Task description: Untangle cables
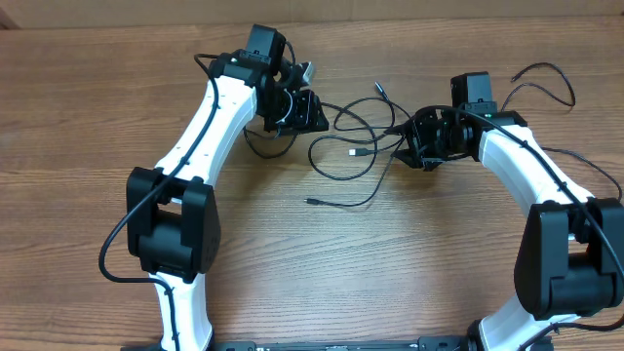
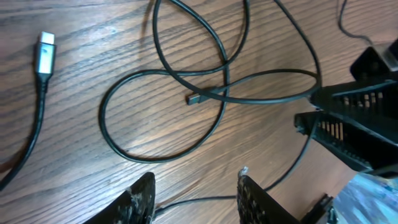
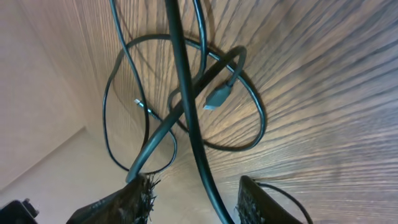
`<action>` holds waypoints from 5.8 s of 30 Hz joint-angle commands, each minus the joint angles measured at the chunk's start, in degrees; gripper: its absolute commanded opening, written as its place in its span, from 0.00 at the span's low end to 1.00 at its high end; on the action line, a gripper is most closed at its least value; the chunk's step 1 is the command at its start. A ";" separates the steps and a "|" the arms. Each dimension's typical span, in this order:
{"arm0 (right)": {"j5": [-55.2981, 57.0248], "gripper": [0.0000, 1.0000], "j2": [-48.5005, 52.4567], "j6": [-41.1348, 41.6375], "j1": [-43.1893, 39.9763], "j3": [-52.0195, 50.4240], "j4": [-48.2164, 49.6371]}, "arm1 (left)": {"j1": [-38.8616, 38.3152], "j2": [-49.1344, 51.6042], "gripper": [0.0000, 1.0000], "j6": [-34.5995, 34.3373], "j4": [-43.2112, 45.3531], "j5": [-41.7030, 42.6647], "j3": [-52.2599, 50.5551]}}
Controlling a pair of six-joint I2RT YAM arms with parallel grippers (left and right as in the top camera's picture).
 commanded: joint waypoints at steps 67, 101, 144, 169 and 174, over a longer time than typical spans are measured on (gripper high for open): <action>22.56 0.04 -3.76 -48.85 -26.80 36.98 -30.95 | -0.42 -1.31 0.40 0.04 -2.51 -15.13 0.17; 17.55 0.75 -1.62 -56.24 -27.43 36.94 -33.77 | 7.91 -4.55 0.47 -2.25 -7.13 -20.94 0.20; 17.77 0.80 -0.74 -57.44 -4.46 15.65 -20.44 | -5.70 5.29 0.45 2.95 2.56 9.84 0.17; 37.00 0.81 6.95 -48.13 7.93 7.21 0.90 | 1.62 5.22 0.63 1.95 -7.67 -9.16 0.50; 39.58 0.79 12.41 -48.11 8.50 7.21 2.23 | 2.05 5.22 0.63 1.68 -8.04 -9.14 0.50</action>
